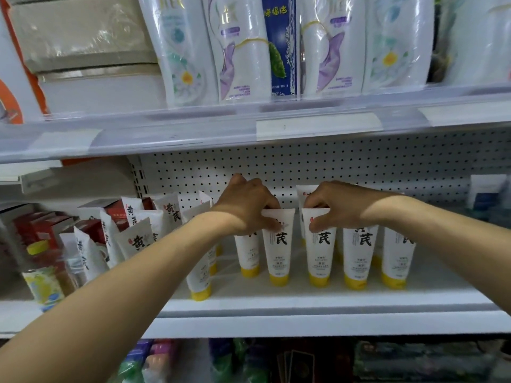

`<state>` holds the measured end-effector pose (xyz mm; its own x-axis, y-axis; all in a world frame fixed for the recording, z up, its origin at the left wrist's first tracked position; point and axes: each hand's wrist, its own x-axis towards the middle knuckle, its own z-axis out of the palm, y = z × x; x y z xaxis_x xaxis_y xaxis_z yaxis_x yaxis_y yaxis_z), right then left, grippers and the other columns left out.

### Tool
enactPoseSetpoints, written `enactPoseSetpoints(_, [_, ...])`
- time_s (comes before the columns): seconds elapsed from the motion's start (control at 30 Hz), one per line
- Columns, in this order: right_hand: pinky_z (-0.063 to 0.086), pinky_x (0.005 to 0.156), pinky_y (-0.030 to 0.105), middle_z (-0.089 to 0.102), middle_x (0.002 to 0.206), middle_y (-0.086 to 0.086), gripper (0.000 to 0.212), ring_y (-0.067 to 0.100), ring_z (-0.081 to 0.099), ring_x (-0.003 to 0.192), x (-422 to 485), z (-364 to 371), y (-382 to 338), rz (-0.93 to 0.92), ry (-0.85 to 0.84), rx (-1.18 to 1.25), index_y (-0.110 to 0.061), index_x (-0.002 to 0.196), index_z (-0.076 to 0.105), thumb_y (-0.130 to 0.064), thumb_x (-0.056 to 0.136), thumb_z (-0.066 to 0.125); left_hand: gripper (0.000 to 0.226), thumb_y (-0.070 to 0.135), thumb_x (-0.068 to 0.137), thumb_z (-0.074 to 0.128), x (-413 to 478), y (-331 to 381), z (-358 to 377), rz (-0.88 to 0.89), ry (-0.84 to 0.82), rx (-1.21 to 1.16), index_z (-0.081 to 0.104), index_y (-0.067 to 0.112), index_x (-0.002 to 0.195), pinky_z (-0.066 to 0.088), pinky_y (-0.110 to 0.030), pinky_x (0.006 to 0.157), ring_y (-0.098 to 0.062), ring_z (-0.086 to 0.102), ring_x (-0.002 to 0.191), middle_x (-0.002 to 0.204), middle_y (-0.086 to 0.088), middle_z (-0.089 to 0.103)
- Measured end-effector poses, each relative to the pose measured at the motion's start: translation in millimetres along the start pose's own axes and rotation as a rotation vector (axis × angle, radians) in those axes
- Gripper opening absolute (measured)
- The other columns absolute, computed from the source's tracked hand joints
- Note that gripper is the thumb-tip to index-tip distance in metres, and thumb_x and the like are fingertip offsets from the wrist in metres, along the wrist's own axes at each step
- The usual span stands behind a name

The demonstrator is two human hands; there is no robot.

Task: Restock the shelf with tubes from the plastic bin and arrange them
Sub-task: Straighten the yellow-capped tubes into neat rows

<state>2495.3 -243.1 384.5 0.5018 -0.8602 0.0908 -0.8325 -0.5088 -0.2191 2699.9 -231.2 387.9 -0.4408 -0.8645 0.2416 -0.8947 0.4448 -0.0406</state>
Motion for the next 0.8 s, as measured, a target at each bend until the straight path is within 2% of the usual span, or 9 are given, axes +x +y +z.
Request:
enactPoseSetpoints(0.13, [0.051,0.073,0.047,0.06,0.072,-0.007,0.02,0.021,0.06,0.074,-0.4,-0.4,0.8,-0.015,-0.003,0.04,-0.035,0.065,0.06,-0.034,0.083,0.069,0.029,0.056,0.082,0.064,0.6,0.3,0.6,-0.001,-0.006,-0.043,0.066,0.039,0.105,0.017,-0.029,0.078,-0.016,0.023,0.093,0.099,0.007,0.046])
enactPoseSetpoints(0.27, [0.052,0.075,0.044,0.062,0.074,-0.011,0.023,0.015,0.061,0.075,-1.5,-1.6,-1.1,-0.015,-0.007,0.056,-0.043,0.064,0.06,-0.033,0.083,0.07,0.027,0.054,0.081,0.065,1.4,1.5,0.3,0.005,-0.006,-0.081,0.066,0.04,0.104,0.016,-0.028,0.077,-0.015,0.022,0.091,0.092,0.011,0.043])
enactPoseSetpoints(0.47, [0.054,0.078,0.045,0.065,0.082,-0.011,0.011,0.015,0.063,0.08,-1.1,-1.1,0.4,-0.006,-0.016,0.053,-0.031,0.074,0.064,-0.037,0.083,0.068,0.028,0.055,0.08,0.066,1.1,2.9,2.6,0.003,-0.003,-0.117,0.066,0.041,0.104,0.021,-0.028,0.08,-0.019,0.026,0.097,0.086,0.016,0.037])
enactPoseSetpoints(0.67, [0.049,0.071,0.035,0.059,0.076,-0.014,0.019,0.01,0.059,0.075,-1.2,-1.4,-0.3,0.001,-0.012,0.039,-0.031,0.069,0.059,-0.037,0.084,0.068,0.031,0.056,0.08,0.065,1.2,6.8,2.9,0.009,0.007,-0.08,0.067,0.04,0.106,0.023,-0.029,0.08,-0.02,0.028,0.099,0.097,0.007,0.043])
enactPoseSetpoints(0.8, [0.051,0.074,0.038,0.062,0.077,-0.011,0.016,0.012,0.061,0.077,-1.8,-1.2,0.8,0.003,-0.021,0.049,-0.029,0.072,0.061,-0.037,0.084,0.068,0.03,0.054,0.082,0.064,-0.3,6.9,1.5,0.013,0.01,-0.069,0.066,0.039,0.108,0.02,-0.028,0.08,-0.018,0.025,0.093,0.094,0.008,0.042])
